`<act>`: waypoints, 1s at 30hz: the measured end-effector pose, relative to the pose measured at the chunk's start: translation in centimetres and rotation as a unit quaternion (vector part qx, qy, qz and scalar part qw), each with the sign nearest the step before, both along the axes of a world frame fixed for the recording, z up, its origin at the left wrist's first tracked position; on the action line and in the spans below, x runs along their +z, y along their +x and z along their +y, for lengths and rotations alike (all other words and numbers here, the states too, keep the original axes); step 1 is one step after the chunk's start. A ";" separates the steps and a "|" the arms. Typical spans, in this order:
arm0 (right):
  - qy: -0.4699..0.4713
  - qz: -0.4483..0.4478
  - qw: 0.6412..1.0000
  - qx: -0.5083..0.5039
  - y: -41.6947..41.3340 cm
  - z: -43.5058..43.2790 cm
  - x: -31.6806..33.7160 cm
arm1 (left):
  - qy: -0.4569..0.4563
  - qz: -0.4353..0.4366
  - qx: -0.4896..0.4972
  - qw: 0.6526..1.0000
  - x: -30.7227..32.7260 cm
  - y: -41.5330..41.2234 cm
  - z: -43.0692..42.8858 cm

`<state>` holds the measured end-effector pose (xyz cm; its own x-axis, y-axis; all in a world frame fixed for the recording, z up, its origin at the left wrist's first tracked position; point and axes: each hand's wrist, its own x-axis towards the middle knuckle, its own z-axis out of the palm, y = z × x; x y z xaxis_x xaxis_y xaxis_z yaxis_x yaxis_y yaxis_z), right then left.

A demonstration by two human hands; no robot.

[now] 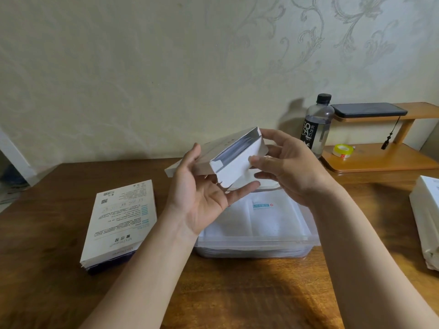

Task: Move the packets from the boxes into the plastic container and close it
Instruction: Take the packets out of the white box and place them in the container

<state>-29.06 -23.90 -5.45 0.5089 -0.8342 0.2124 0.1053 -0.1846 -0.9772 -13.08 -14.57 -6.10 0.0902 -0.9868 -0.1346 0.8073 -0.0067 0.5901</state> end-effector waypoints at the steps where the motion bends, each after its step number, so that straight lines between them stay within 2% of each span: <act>1: -0.029 0.013 0.999 -0.018 0.0 0.1 0.0 | 0.005 -0.001 -0.007 1.000 0.1 0.0 0.1; 4: -0.098 0.042 0.992 -0.068 0.1 0.0 0.0 | 0.019 0.002 -0.022 1.000 0.1 0.6 0.0; 7: -0.174 0.119 0.970 -0.122 0.0 -0.2 -0.1 | 0.035 0.037 -0.011 0.999 -0.1 1.1 -0.3; 9: -0.192 0.125 0.965 -0.132 0.1 -0.3 0.0 | 0.039 0.052 0.006 0.998 -0.4 1.1 -0.5; 13: -0.134 0.042 0.979 -0.149 -0.1 -0.4 0.5 | 0.031 0.015 0.023 0.999 -0.5 0.4 -0.4; 21: -0.061 -0.057 0.973 -0.213 0.1 -0.6 0.4 | 0.056 -0.016 0.037 0.998 -0.4 0.4 -0.4; 30: -0.075 -0.024 0.974 -0.212 0.9 -0.6 0.2 | 0.044 -0.013 0.051 0.998 -0.2 0.5 -0.4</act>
